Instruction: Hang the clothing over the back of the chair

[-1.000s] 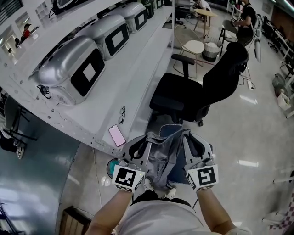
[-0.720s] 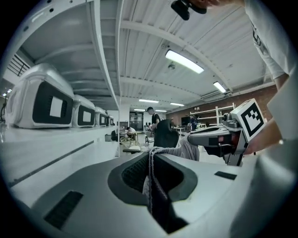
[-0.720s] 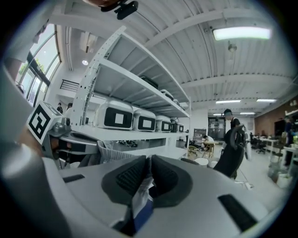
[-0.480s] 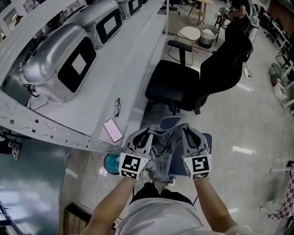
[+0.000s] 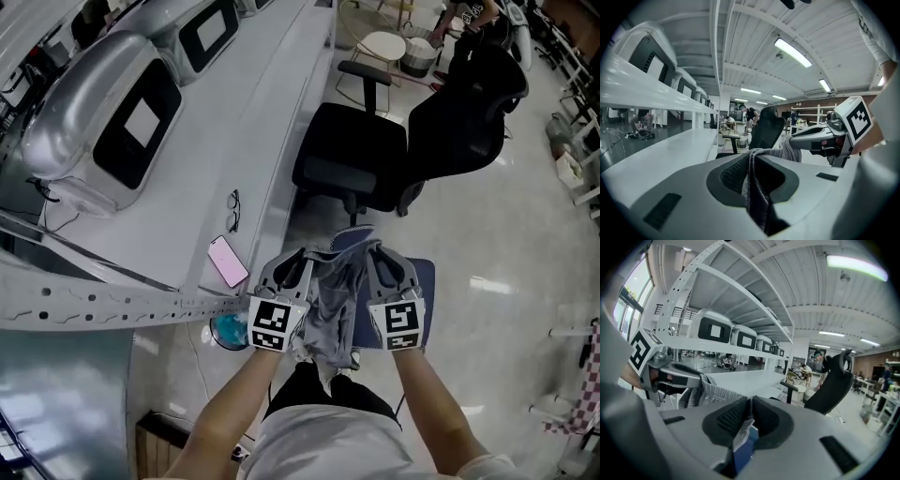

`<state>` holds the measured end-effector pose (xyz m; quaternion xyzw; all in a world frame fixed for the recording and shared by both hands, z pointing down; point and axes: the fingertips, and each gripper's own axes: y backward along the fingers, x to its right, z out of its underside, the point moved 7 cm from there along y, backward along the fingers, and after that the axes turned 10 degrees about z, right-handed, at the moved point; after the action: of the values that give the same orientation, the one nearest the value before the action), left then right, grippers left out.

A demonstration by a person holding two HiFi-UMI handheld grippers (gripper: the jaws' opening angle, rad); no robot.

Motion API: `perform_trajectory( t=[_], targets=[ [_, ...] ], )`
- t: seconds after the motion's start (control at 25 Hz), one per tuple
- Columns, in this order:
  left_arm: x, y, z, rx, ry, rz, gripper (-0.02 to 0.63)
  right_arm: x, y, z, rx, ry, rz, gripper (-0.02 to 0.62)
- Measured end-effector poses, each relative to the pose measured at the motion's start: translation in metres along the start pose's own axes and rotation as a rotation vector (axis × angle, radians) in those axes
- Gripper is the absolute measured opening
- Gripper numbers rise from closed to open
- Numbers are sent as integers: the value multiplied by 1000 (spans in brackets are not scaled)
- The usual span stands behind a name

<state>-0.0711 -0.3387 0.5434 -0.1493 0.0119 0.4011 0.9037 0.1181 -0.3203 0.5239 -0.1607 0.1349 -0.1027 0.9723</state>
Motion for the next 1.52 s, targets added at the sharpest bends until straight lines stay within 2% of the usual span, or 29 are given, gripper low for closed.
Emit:
perform_trajectory(
  t=[0.48,0.52,0.6,0.68,0.84,1.04,1.32,1.52],
  targets=[
    [-14,-30,36,-65,42,39,38,-4,-29,36,-100,21,-12,44],
    [-14,-31,38,-68,47,42,49,-4,-31,40,-112,22,-14,47],
    [-15,-34,41,-75,57,47,112,-4,-33,45,-131,17,-15,62],
    [-16,-36,44,-82,64,50,135,-3,-35,47,-141,7,-14,82],
    [-16,-36,47,-93,83,61,152,-4,-36,45,-145,7,-3,111],
    [-13,-38,55,-146,113,94,213,-8,-33,40,-137,12,-4,121],
    [-1,-30,62,-184,124,111,215,-10,-22,37,-119,5,-13,121],
    [10,-19,60,-149,129,75,213,-11,-7,31,-97,-1,-18,121]
  ],
)
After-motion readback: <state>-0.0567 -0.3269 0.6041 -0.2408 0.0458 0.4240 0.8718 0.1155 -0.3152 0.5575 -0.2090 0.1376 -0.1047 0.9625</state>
